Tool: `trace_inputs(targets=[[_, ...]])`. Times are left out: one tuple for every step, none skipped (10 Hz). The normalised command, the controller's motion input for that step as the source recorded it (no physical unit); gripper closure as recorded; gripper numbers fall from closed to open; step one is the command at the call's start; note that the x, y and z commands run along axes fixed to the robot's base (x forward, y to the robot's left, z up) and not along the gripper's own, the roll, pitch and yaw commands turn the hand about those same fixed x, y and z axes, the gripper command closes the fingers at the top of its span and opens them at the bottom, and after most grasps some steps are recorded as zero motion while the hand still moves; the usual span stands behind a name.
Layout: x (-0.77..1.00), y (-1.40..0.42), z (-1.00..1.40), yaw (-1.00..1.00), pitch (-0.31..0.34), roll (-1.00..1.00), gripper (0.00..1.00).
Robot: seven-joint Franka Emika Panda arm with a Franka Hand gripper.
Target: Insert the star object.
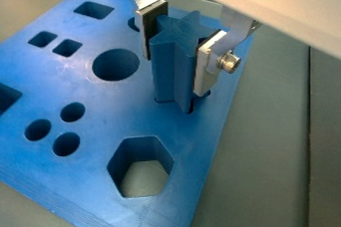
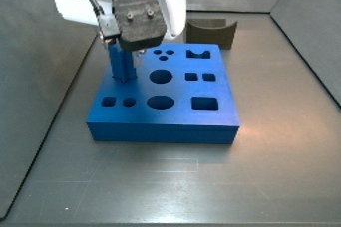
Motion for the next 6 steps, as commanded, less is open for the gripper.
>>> trace_inputs(targets=[[0.0,0.0,-1.0,0.0,-0.044,0.01,1.0],[-0.04,0.0,-0.96,0.0,-0.154,0.0,1.0],[-0.07,0.0,-0.57,0.0,-0.279,-0.14,1.0],[0.0,0.17,-0.45,-0.02,-0.193,-0.31,1.0],[0.0,0.04,-0.03,0.0,0.0,-0.07,1.0],[0.0,0.0,0.0,0.0,0.0,0.0,1.0]])
